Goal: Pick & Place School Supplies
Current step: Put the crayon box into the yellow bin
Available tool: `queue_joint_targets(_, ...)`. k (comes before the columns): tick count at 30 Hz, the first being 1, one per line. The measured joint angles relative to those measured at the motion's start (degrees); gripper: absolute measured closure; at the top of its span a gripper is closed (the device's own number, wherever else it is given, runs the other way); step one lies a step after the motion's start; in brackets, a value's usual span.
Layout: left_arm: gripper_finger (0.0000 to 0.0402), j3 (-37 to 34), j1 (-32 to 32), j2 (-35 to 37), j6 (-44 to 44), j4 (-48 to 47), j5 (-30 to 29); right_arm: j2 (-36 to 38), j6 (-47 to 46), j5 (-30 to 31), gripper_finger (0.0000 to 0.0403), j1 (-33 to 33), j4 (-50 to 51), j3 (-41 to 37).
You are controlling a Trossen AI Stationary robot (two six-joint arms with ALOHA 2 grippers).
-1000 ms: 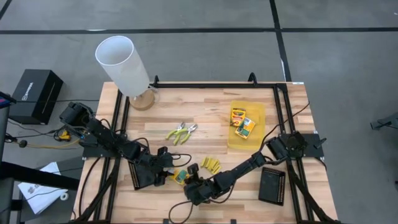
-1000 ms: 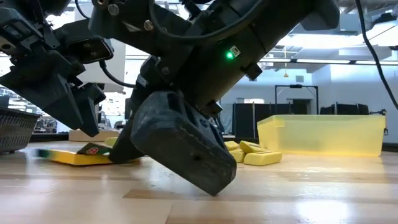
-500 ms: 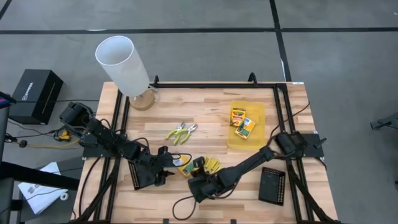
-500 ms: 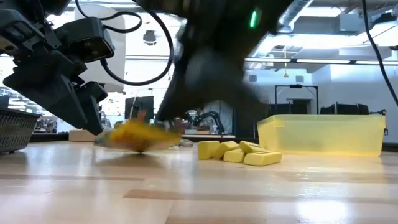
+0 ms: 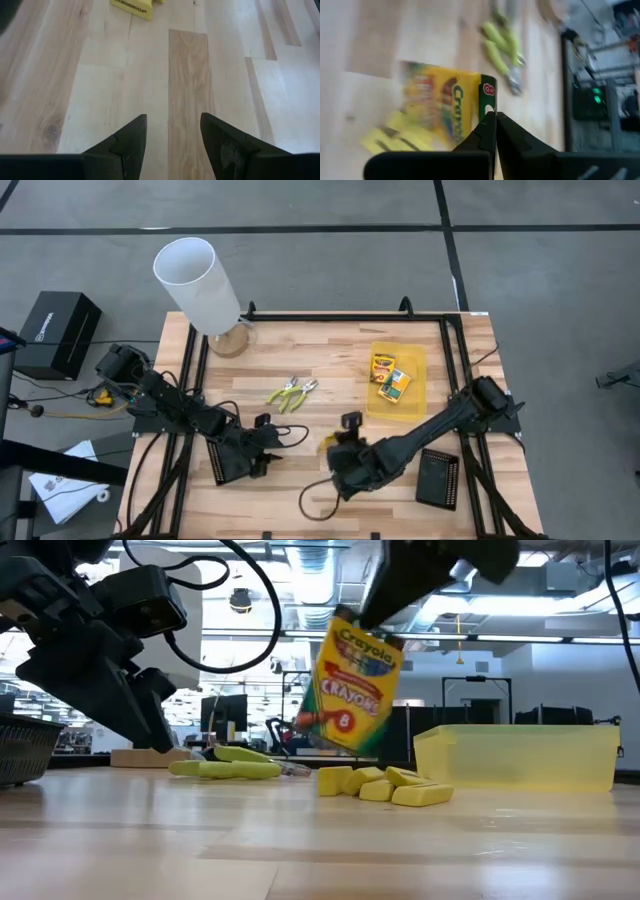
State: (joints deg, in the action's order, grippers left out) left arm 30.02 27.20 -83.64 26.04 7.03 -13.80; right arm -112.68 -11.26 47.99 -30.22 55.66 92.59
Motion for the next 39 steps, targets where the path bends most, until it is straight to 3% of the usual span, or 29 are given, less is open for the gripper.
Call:
queue_joint_targets(9,0.0221,0.0,-0.3,0.0,-0.5,0.7,-0.2,3.8,-9.6,3.1,0.0403,3.0,18.2,0.0)
queue_joint_targets(22,0.0221,0.0,-0.3,0.0,-0.5,1.1,-0.2,9.5,-19.0,6.3,0.0403,7.2,34.4,-0.6)
queue_joint_targets(29,0.0221,0.0,-0.3,0.0,-0.5,1.3,-0.1,18.5,-21.8,6.0,0.0403,10.3,34.3,-8.8)
queue_joint_targets(39,0.0221,0.0,-0.3,0.0,-0.5,1.8,0.0,33.5,-28.0,0.1,0.0403,14.0,28.1,-30.4)
